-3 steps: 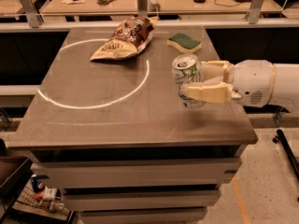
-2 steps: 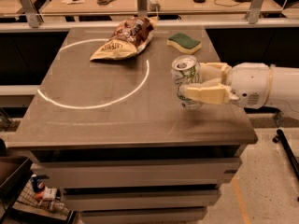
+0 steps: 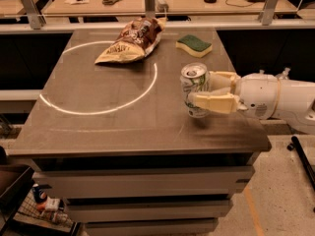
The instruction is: Place 7up can upright
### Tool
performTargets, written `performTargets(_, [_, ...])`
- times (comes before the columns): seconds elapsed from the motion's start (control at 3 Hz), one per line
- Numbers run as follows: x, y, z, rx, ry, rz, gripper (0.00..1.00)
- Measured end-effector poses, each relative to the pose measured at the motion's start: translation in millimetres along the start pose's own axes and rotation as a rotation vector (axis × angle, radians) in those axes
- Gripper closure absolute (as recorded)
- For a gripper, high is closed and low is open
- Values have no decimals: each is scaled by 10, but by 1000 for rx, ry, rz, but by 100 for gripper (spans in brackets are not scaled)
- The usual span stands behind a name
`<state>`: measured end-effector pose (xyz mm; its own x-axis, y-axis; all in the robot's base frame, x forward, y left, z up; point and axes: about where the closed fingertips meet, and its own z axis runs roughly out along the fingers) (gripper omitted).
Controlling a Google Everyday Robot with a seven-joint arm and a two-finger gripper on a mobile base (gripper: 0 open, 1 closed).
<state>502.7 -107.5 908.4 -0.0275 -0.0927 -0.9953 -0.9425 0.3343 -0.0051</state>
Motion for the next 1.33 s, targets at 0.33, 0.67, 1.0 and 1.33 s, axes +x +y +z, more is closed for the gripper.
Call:
performTargets(0.33, [128,-47,15,1,-36,8,100])
performTargets(0.67, [262,-84,7,8,-70,21,100])
performTargets(1.0, [356,-117,9,15,-94,30,100])
performTargets(1.33, [362,-120,10,15,-96,31,84])
